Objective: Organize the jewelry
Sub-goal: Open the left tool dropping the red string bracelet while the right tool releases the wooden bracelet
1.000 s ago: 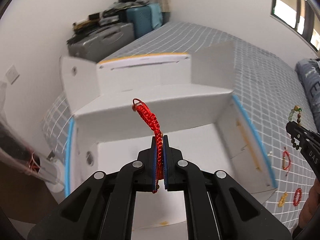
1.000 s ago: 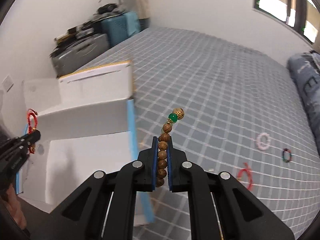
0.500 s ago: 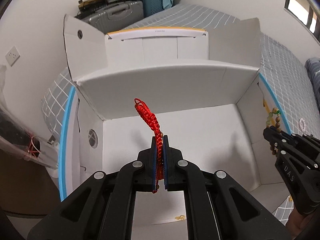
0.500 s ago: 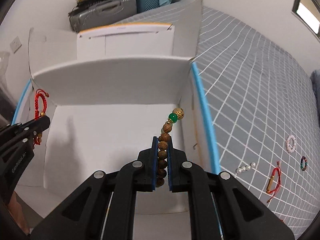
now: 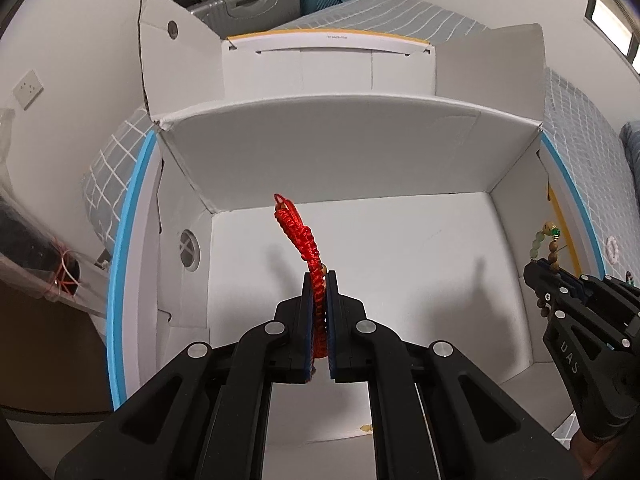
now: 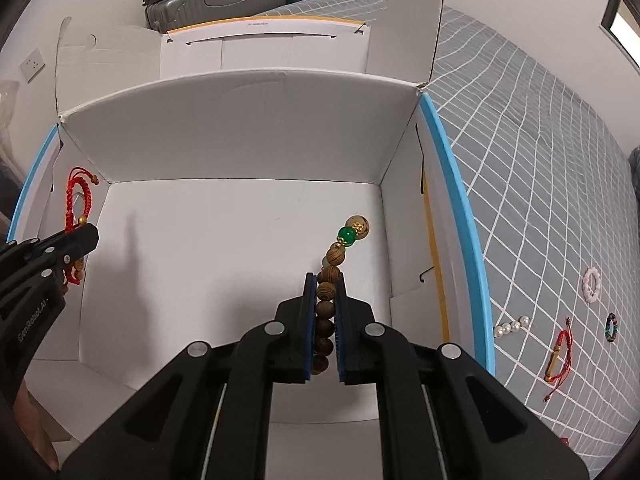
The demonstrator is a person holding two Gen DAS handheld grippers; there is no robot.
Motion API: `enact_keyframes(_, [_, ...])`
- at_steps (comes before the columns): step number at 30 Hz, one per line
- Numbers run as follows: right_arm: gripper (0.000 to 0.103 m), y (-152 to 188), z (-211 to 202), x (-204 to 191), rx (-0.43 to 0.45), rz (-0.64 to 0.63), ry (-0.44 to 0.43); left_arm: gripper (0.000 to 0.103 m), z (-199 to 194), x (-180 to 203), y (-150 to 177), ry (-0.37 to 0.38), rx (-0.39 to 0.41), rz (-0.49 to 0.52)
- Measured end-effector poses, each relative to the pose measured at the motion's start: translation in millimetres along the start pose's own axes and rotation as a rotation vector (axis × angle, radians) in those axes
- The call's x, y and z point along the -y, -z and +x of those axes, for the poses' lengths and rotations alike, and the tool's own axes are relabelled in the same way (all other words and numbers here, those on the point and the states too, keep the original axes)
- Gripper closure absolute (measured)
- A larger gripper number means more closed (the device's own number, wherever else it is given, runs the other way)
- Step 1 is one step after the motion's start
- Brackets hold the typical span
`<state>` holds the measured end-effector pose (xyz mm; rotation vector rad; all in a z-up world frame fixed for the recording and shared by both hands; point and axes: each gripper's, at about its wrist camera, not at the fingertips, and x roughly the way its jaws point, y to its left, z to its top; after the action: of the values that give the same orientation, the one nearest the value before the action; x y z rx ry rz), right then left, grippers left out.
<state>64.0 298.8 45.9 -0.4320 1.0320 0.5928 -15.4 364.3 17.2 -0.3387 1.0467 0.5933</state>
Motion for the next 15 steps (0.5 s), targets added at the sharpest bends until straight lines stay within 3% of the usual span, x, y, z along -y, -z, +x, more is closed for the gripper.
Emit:
enact_keyframes(5, [0.094,1,0,-2,0.002,-0.008,0.001,0.093,1,-2,1,0.002,-0.006,-0.007])
enact_keyframes(6, [0.094,1,0,-2,0.002,-0.009,0.004,0.087,0,-2,2,0.003,-0.006,-0.007])
enact_keyframes(9, [0.079,2,-4,-1,0.011,-0.006,-0.011,0.068,-5,-1,3,-0.017,0.015,0.002])
enact_keyframes(11, [0.069,2,-7,1,0.018,0.000,-0.023,0.065,-9,-1,3,-0.010,0.022,-0.001])
enact_keyframes(13, [0.058,2,-12,1,0.029,0.001,-0.032,0.042,-14,-4,4,-0.007,0.028,-0.011])
enact_keyframes(15, [0.046,4,-19,0,0.049,-0.013,-0.028,0.033,-22,-6,5,-0.019,0.052,-0.017])
